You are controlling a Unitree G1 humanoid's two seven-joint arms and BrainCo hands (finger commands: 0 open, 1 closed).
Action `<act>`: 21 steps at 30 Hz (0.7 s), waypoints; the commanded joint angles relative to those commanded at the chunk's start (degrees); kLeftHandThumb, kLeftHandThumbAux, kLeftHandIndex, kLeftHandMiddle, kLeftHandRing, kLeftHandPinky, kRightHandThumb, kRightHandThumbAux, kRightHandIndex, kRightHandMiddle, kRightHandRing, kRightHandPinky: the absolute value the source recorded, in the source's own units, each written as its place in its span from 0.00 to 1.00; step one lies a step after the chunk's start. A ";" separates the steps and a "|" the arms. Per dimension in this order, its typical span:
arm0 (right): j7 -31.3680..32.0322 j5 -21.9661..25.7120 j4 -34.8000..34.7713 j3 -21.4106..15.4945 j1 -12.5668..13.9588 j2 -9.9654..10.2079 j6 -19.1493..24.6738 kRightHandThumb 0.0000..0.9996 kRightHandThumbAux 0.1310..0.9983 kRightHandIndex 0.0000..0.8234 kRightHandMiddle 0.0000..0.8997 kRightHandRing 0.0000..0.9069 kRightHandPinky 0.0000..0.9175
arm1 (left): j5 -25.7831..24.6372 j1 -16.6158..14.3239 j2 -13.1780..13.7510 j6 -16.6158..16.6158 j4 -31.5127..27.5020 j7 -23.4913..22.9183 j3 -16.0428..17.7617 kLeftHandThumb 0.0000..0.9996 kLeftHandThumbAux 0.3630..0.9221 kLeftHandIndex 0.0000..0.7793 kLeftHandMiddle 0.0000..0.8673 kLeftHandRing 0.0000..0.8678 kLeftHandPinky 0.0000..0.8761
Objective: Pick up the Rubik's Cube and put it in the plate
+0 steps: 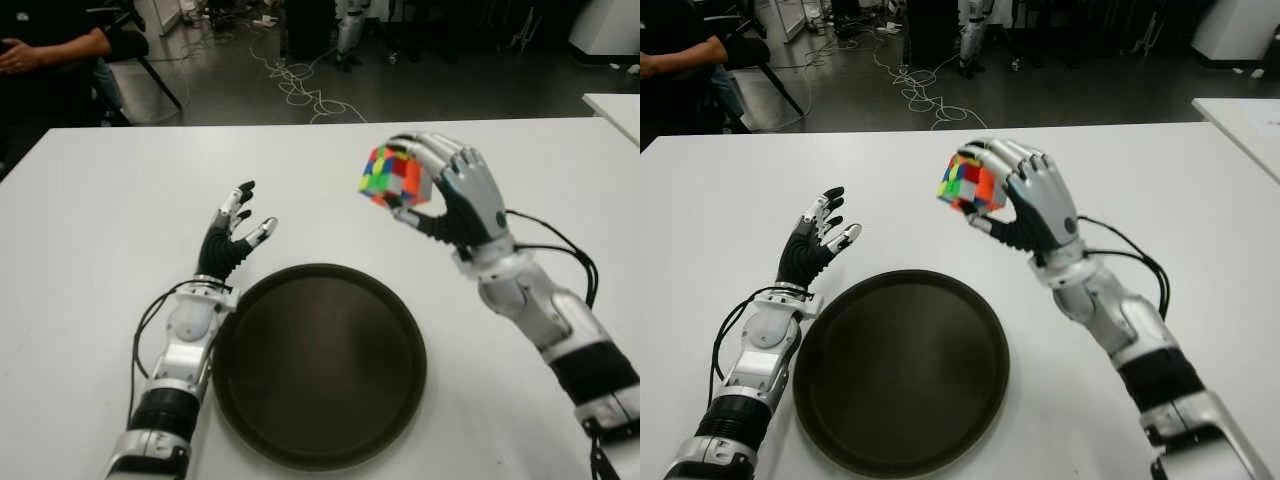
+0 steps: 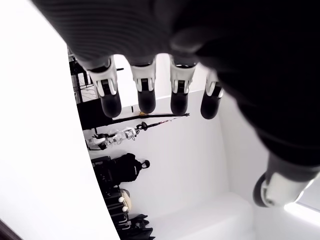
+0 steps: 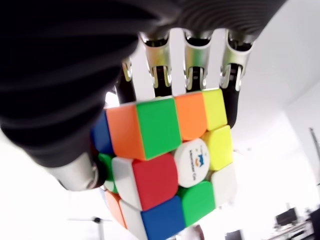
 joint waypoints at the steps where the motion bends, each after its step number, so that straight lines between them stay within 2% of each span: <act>1: 0.51 0.25 -0.80 -0.21 0.65 0.05 -0.16 0.83 0.65 0.47 0.61 0.75 0.77 | 0.01 0.04 0.03 -0.13 -0.03 0.02 0.02 0.00 0.44 0.08 0.10 0.04 0.01; 5: 3.03 1.97 -3.03 -0.79 1.81 0.72 -1.41 0.83 0.65 0.48 0.62 0.76 0.78 | 0.22 0.14 -0.01 -0.26 -0.33 0.31 -0.02 0.00 0.44 0.08 0.10 0.04 0.01; 8: 5.06 3.89 -2.75 -0.96 1.66 1.23 -3.36 0.83 0.65 0.48 0.62 0.77 0.78 | 0.34 0.14 -0.06 0.01 -0.45 0.51 -0.04 0.00 0.45 0.08 0.10 0.04 0.02; 12: 8.63 8.86 -1.51 -0.73 1.82 1.56 -7.45 0.84 0.64 0.49 0.63 0.78 0.80 | 0.51 0.07 -0.17 0.27 -0.62 0.82 -0.06 0.00 0.47 0.08 0.10 0.04 0.01; 17: 14.97 13.42 -2.09 0.08 3.25 1.86 -8.44 0.84 0.64 0.49 0.63 0.78 0.79 | 0.50 0.03 -0.19 0.28 -0.58 0.84 -0.10 0.00 0.47 0.08 0.10 0.03 0.00; 21: 20.78 17.11 -1.30 0.75 3.36 1.93 -8.87 0.84 0.64 0.49 0.62 0.77 0.78 | 0.18 0.05 -0.23 0.87 -0.73 0.47 -0.12 0.00 0.45 0.07 0.10 0.03 0.00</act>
